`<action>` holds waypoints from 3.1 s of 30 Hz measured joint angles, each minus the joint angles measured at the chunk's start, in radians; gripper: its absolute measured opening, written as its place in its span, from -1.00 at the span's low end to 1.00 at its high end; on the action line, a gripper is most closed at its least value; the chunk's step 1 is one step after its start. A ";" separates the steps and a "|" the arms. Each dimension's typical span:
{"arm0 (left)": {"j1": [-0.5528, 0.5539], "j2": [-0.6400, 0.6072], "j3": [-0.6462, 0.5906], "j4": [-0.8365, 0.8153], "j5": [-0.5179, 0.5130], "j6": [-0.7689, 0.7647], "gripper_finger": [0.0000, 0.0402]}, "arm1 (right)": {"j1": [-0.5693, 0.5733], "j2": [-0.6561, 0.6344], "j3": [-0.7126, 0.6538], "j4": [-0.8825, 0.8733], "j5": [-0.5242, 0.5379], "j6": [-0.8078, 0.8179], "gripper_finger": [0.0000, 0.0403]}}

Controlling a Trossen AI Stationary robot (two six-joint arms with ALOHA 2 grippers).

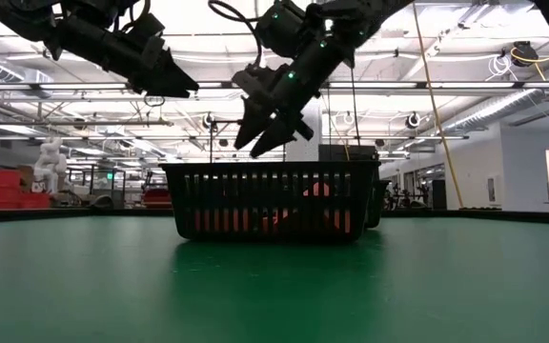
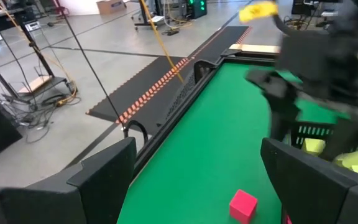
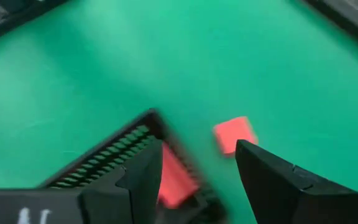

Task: Sort & place blocks by color
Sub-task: Put the red block into the top left black bin

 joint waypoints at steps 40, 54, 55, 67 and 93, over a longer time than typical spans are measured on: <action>-0.056 0.388 0.310 -0.383 -0.003 0.020 0.73 | 0.187 -0.328 -0.222 0.131 0.544 -0.148 -0.01; -0.059 0.861 0.815 -0.825 -0.040 0.262 0.72 | 0.243 -0.775 -0.826 0.644 0.541 -0.126 -0.01; -0.060 0.882 0.824 -0.829 -0.039 0.283 0.72 | 0.249 -0.800 -0.852 0.661 0.540 -0.126 -0.01; -0.056 1.059 0.913 -0.942 -0.083 0.364 0.72 | 0.309 -0.921 -0.939 0.788 0.539 -0.169 -0.01; -0.047 1.072 0.943 -0.921 0.040 0.370 0.73 | 0.335 -0.921 -0.939 0.856 0.539 -0.207 -0.01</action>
